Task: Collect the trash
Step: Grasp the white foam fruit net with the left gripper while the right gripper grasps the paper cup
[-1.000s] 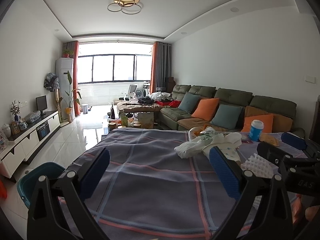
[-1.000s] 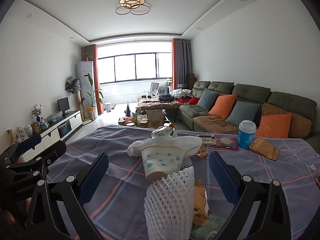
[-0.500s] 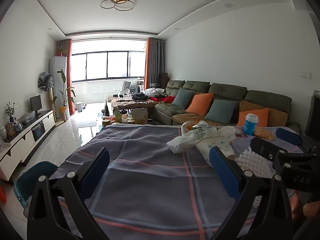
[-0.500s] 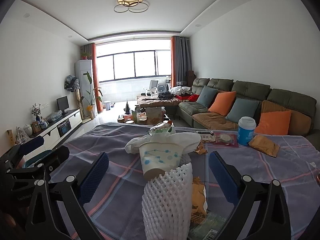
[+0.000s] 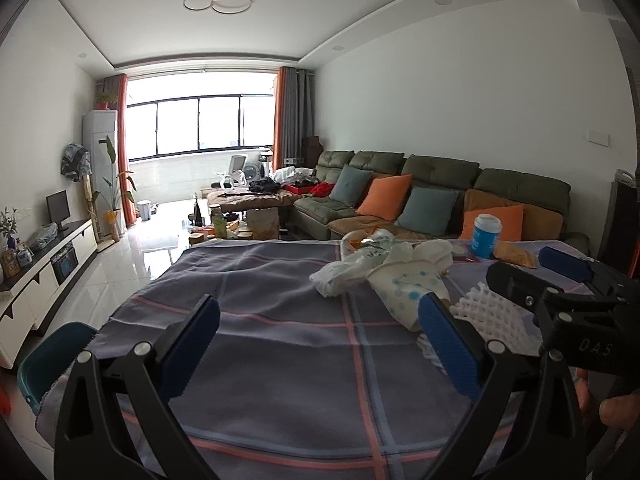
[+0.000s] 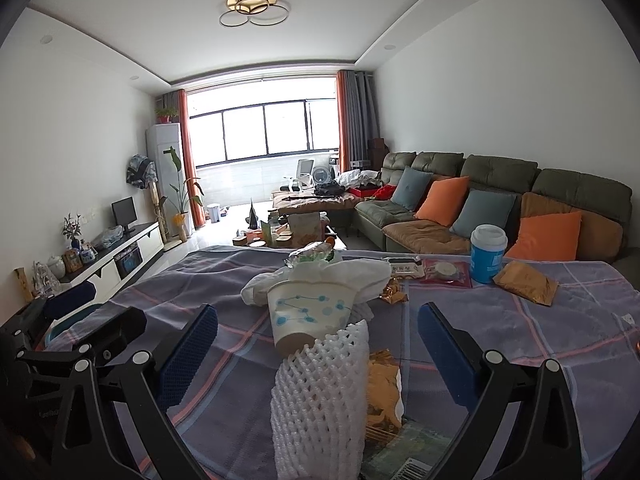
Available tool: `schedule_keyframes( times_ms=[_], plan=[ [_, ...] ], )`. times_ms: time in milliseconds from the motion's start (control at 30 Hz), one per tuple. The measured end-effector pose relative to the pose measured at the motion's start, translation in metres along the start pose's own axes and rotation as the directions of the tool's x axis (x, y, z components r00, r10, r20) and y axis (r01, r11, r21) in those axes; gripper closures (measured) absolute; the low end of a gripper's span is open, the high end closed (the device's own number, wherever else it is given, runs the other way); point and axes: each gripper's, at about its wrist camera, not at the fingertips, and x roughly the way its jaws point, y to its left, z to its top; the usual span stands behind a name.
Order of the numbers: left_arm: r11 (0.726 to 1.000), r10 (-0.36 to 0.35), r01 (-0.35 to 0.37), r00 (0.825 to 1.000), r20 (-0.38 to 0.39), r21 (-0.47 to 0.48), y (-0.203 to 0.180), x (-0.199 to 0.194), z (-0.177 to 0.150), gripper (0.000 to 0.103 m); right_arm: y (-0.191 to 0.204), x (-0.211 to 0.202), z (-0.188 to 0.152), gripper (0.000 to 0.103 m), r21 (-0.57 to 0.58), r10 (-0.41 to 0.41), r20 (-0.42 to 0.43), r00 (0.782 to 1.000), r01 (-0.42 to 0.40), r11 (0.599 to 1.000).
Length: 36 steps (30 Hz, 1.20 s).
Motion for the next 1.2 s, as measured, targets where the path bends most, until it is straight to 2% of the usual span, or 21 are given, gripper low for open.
schedule_keyframes(
  times_ms=[900, 1100, 1200],
  plan=[
    [0.999, -0.04, 0.04, 0.998, -0.04, 0.018, -0.016, 0.009, -0.003, 0.004, -0.033, -0.005, 0.002, 0.004, 0.045, -0.041, 0.002, 0.999, 0.041, 0.998],
    [0.997, -0.076, 0.077, 0.995, -0.06, 0.01, -0.019, 0.011, -0.002, 0.004, -0.043, -0.005, 0.002, 0.004, 0.065, -0.036, -0.006, 0.999, 0.037, 0.997],
    [0.991, -0.13, 0.131, 0.988, -0.082, 0.006, -0.024, 0.013, -0.001, 0.004, -0.05, -0.004, 0.003, 0.004, 0.075, -0.037, -0.009, 0.999, 0.038, 0.996]
  ],
)
